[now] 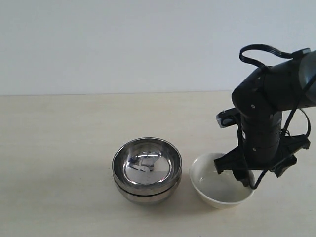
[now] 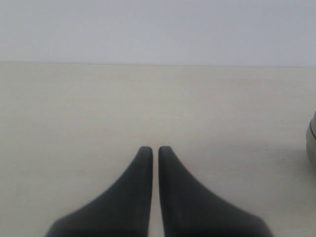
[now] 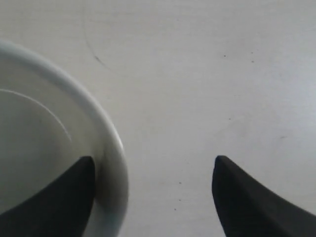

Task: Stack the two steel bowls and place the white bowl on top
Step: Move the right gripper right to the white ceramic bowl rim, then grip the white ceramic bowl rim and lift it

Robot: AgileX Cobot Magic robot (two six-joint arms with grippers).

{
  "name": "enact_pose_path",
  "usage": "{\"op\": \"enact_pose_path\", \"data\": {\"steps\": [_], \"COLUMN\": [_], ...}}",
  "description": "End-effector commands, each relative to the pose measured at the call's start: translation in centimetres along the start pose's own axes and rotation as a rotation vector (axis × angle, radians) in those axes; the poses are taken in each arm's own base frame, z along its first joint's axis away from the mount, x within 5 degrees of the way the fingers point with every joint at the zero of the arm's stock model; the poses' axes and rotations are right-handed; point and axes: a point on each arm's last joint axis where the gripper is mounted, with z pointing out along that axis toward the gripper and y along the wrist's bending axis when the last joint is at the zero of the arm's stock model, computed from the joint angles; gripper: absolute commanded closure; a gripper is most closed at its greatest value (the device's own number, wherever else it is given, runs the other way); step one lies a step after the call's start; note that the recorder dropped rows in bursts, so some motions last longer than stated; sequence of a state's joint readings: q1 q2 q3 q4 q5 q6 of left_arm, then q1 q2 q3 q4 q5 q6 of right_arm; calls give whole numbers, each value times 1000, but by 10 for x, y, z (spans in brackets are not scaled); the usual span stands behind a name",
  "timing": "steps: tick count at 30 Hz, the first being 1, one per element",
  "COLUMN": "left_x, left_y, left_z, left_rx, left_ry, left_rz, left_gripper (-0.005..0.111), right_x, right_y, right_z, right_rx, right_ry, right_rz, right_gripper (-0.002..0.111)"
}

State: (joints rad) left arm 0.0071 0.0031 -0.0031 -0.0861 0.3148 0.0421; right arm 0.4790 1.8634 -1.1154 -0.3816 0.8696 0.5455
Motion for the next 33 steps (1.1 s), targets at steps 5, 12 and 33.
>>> {"op": "enact_pose_path", "data": {"steps": [5, 12, 33], "left_x": [0, 0, 0], "left_y": [0, 0, 0], "left_z": [0, 0, 0], "left_rx": [5, 5, 5], "left_ry": [-7, -7, -7], "left_rz": [-4, -4, -4], "left_gripper": [103, 103, 103], "right_x": [-2, -3, -3], "right_y": [12, 14, -12], "right_z": [21, 23, -65], "right_rx": [-138, -146, -224], "right_ry": [-28, -33, -291], "right_rz": [-34, -42, 26], "right_gripper": [72, 108, 108]}}
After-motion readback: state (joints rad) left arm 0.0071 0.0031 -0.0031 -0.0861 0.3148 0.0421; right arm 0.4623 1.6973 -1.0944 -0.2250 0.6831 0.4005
